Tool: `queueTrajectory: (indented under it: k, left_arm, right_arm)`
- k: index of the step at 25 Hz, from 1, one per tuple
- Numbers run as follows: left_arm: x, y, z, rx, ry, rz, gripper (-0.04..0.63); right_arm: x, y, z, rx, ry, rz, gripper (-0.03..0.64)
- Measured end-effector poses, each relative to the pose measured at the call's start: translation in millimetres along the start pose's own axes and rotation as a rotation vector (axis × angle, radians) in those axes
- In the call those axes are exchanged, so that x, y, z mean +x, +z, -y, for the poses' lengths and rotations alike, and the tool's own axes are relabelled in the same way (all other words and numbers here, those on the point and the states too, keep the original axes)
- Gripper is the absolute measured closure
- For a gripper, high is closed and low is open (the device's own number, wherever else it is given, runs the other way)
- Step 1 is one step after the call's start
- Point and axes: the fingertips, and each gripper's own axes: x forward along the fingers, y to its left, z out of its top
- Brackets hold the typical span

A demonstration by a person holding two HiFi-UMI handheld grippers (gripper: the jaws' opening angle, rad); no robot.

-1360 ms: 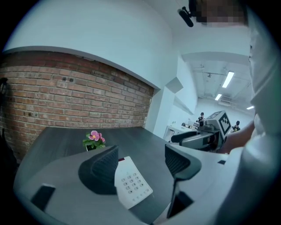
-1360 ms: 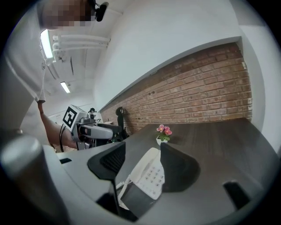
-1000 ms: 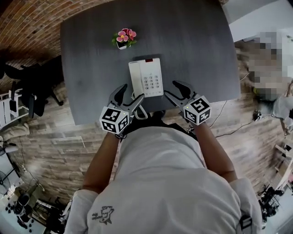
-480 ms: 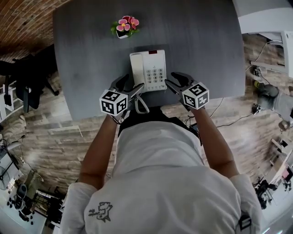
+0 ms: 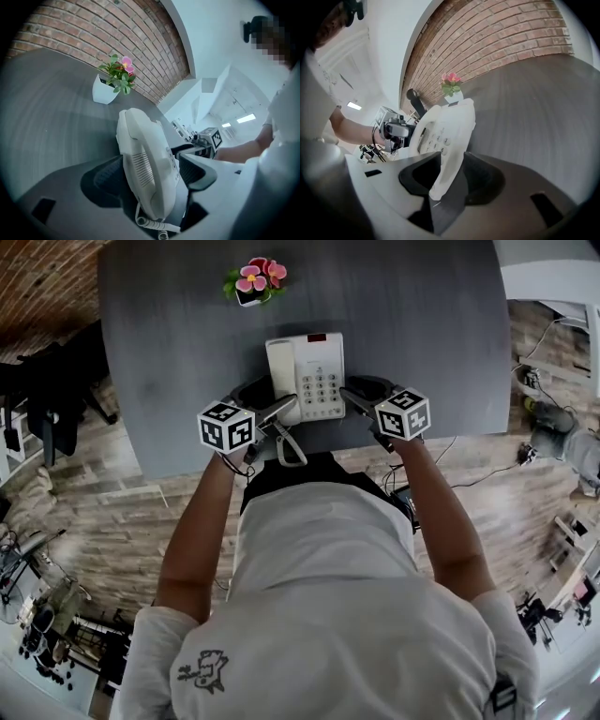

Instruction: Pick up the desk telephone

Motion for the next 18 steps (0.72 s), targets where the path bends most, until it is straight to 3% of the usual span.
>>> queueTrajectory:
  k: [6, 18]
  left_arm:
    - [9, -7, -1, -0.061, -0.086, -0.03, 0.209]
    - [12, -8, -5, -0.113, -0.126, -0.015, 0.229]
  right_arm:
    - [10, -2, 2, 0.034, 0.049, -0.035, 0.483]
    - [10, -1, -3, 0.124, 0.151, 0.007, 0.522]
